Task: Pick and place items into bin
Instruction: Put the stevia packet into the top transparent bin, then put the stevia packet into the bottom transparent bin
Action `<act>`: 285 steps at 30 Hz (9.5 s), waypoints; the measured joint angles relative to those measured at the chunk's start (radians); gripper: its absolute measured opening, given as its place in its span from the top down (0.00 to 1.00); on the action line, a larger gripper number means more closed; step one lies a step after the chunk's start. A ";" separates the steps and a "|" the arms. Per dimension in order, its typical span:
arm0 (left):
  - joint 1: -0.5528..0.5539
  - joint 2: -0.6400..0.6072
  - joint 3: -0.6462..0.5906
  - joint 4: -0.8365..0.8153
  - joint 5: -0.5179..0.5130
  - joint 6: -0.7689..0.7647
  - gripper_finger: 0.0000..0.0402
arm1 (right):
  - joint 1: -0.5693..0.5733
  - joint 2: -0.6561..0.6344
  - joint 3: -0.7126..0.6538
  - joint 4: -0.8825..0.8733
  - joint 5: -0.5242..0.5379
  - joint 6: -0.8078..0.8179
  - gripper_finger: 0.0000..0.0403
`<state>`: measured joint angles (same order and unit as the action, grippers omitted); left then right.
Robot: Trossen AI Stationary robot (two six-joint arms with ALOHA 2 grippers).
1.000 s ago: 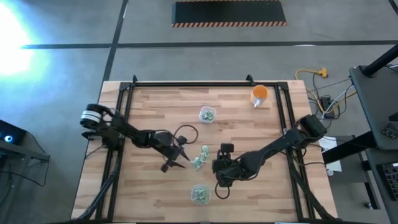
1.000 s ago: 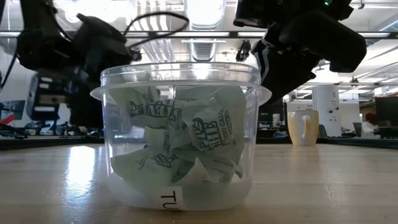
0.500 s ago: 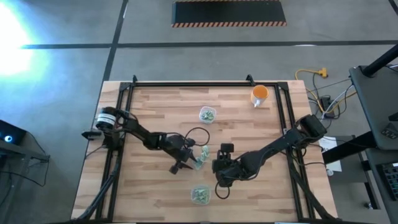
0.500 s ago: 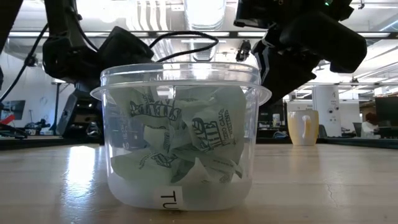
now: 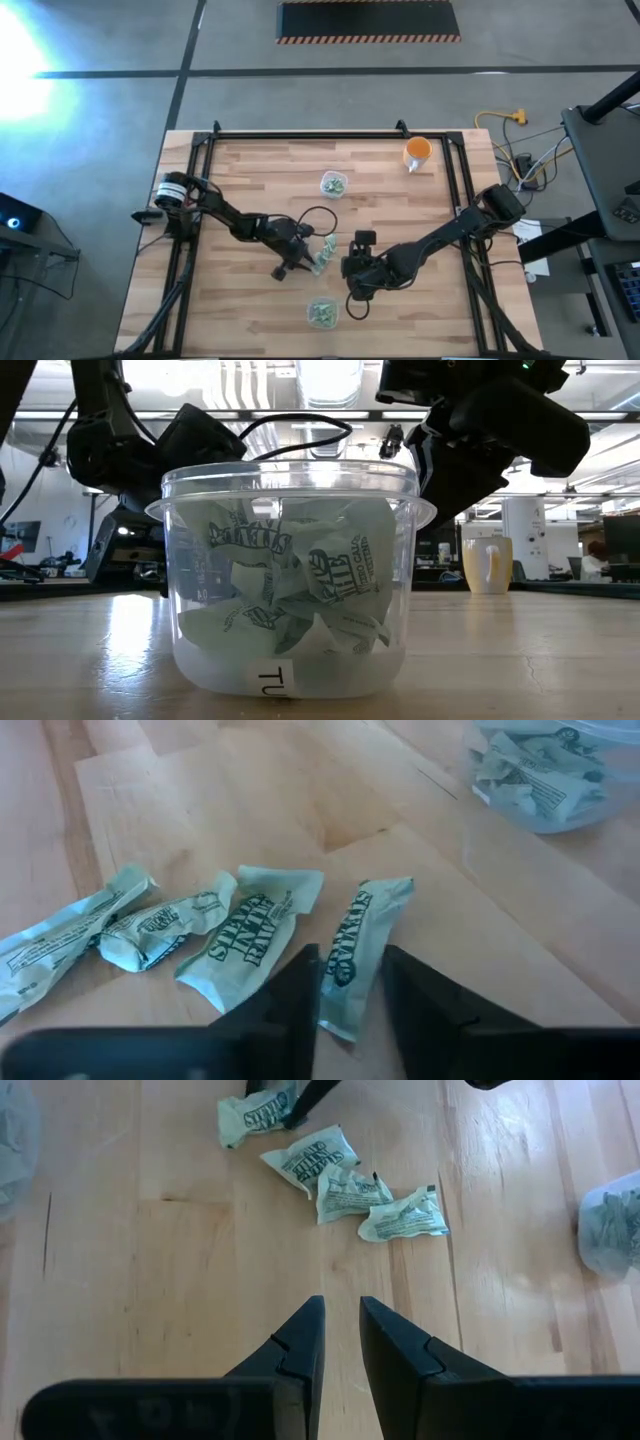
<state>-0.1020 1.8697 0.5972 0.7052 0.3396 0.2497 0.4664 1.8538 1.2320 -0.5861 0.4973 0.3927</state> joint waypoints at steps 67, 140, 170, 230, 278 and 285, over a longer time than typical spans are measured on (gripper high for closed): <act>0.476 -0.258 0.303 -0.504 0.019 -0.017 1.00 | 0.001 -0.002 -0.008 -0.001 -0.002 0.000 0.86; 0.535 -0.008 0.521 -0.682 -0.025 -0.059 0.76 | 0.000 -0.002 -0.013 0.000 -0.003 0.000 0.86; 0.481 -0.277 0.466 -0.710 0.335 -0.001 0.65 | 0.000 -0.001 -0.026 0.001 -0.002 0.000 0.86; 0.334 -1.301 -0.310 -0.508 0.073 0.043 0.65 | -0.217 0.000 -0.392 0.776 -0.102 -0.130 0.50; 0.335 -1.223 -0.305 -0.474 0.074 0.044 0.65 | -0.256 0.090 -0.386 0.914 -0.224 -0.244 0.83; 0.335 -1.223 -0.305 -0.474 0.074 0.043 0.65 | -0.254 0.089 -0.387 0.912 -0.217 -0.275 0.97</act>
<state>0.2325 0.6472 0.2920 0.2310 0.4137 0.2932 0.2119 1.9431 0.8450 0.3260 0.2807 0.1173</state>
